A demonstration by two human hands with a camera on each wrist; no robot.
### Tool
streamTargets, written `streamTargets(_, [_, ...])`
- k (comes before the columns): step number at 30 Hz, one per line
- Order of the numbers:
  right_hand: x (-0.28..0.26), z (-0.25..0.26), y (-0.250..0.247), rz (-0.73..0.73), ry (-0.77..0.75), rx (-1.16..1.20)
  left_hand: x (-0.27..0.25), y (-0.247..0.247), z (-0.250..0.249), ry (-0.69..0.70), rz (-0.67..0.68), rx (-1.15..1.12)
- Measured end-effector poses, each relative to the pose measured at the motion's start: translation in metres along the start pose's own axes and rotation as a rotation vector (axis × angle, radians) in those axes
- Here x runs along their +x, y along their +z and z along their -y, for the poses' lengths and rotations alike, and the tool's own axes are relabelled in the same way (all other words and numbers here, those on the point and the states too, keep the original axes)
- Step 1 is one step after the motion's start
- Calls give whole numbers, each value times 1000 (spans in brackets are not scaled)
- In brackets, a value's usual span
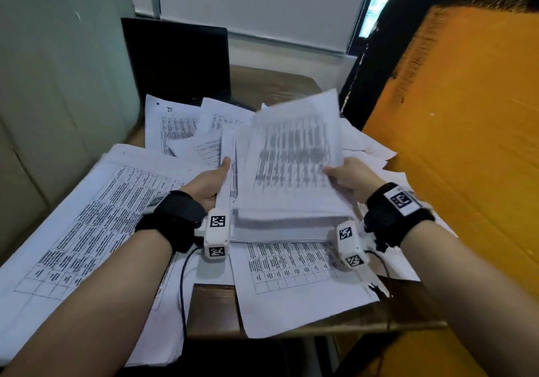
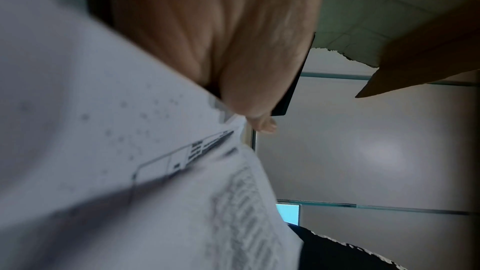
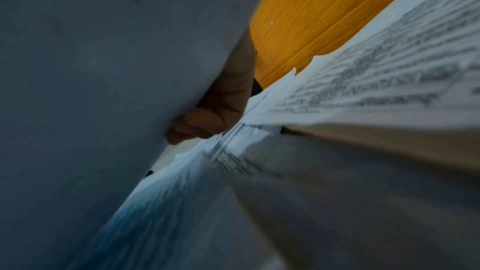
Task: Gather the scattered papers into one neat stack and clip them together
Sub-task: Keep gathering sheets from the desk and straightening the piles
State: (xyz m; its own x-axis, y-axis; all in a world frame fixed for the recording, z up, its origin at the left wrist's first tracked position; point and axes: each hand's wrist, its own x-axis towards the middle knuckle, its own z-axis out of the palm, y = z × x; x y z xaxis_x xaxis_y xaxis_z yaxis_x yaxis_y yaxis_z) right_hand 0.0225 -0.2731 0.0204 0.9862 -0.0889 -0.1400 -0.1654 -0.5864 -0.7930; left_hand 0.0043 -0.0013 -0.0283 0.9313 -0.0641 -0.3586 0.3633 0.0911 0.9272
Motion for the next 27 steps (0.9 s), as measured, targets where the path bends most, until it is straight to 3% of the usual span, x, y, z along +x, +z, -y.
streamTargets(3, [2, -4, 26, 156, 8, -201, 1, 4, 1, 40, 32, 14])
streamTargets(5, [-1, -4, 34, 246, -37, -202, 2, 4, 3, 99, 51, 23])
streamTargets(8, [-2, -8, 27, 189, -107, -129, -1, 1, 1, 151, 89, -55])
streamTargets(10, [0, -17, 17, 179, -133, 41, -11, 7, -2, 245, 107, -38])
streamTargets(12, [-8, -14, 7, 216, -132, 331, -19, 15, -5, 365, 23, 3])
streamTargets(14, [-24, -1, 2, 270, -175, 500, -21, 23, -8, 487, -190, 71])
streamTargets(17, [-44, 26, -7, 162, -379, 456, -28, 33, -24, 692, -370, 92])
streamTargets(22, [-77, 71, -33, -92, -669, 399, -73, 56, -84, 1140, -432, 252])
streamTargets(25, [-91, 83, -44, -32, -722, 320, -93, 66, -111, 1163, -434, 270])
streamTargets(27, [-94, 79, -48, 44, -674, 350, -95, 63, -109, 1132, -445, 273])
